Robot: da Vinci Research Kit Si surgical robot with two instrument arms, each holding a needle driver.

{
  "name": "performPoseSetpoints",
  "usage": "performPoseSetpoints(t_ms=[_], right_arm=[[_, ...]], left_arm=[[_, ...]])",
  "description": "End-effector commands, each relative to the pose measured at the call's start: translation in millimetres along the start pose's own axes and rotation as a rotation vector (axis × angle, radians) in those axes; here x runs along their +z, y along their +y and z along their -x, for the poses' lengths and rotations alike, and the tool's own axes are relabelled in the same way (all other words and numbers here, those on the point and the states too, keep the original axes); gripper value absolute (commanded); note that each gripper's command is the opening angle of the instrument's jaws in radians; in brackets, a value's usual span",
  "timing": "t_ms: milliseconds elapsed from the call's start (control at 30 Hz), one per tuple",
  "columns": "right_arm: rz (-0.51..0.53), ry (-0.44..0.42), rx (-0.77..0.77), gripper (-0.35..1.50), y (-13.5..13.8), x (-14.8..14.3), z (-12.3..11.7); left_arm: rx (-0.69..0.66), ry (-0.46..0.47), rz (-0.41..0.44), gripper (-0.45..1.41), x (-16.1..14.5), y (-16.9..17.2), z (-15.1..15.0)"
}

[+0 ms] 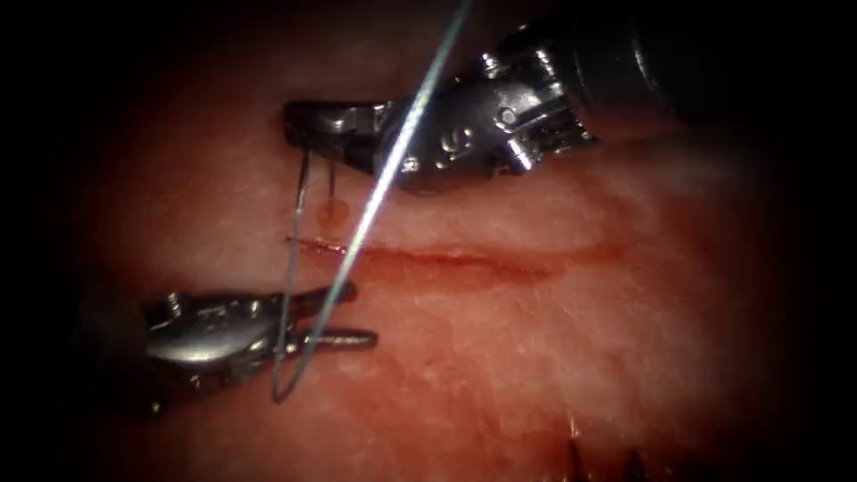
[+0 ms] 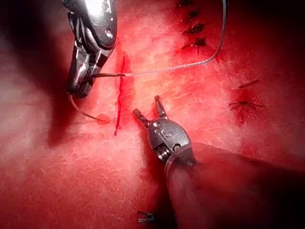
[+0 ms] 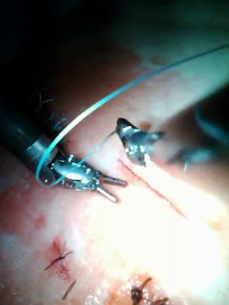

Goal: Wound Closure

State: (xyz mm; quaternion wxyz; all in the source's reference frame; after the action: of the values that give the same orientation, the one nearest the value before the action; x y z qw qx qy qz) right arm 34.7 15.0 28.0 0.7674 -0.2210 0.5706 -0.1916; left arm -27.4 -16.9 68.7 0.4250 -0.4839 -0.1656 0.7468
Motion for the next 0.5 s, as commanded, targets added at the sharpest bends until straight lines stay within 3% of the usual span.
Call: performPoseSetpoints(t_ms=[33, 500], right_arm=[[0.0, 0.002, -0.003, -0.35, -0.7, 0.7, -0.3], [0.008, 0.007, -0.024, -0.35, -1.1, 0.8, -0.8]], left_arm=[[-0.004, -0.003, 0.004, 0.17, 0.2, 0.7, 1.3], [-0.013, -0.004, 0.012, 0.17, -0.4, 0.8, 1.7]])
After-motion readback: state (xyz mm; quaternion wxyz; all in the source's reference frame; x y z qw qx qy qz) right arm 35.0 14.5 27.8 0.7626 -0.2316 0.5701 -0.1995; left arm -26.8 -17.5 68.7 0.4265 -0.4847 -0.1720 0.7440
